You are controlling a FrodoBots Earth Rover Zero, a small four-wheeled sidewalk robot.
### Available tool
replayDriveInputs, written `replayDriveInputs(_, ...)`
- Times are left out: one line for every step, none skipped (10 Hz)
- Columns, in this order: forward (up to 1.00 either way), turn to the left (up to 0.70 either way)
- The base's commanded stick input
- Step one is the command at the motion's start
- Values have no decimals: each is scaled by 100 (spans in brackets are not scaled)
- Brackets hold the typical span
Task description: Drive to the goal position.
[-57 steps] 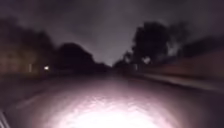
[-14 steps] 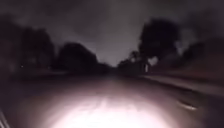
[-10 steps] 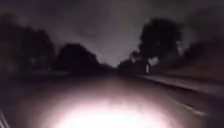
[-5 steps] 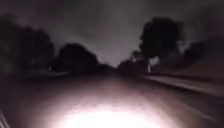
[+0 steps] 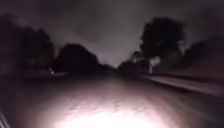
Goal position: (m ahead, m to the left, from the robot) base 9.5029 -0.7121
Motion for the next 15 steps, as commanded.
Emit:
replayDriveInputs(70, 0)
replayDriveInputs(70, 0)
replayDriveInputs(70, 0)
replayDriveInputs(70, 0)
replayDriveInputs(70, 0)
replayDriveInputs(70, 0)
replayDriveInputs(70, 0)
replayDriveInputs(70, 0)
replayDriveInputs(70, 0)
replayDriveInputs(70, 0)
replayDriveInputs(70, 0)
replayDriveInputs(70, 0)
replayDriveInputs(70, 0)
replayDriveInputs(70, 0)
replayDriveInputs(70, 0)
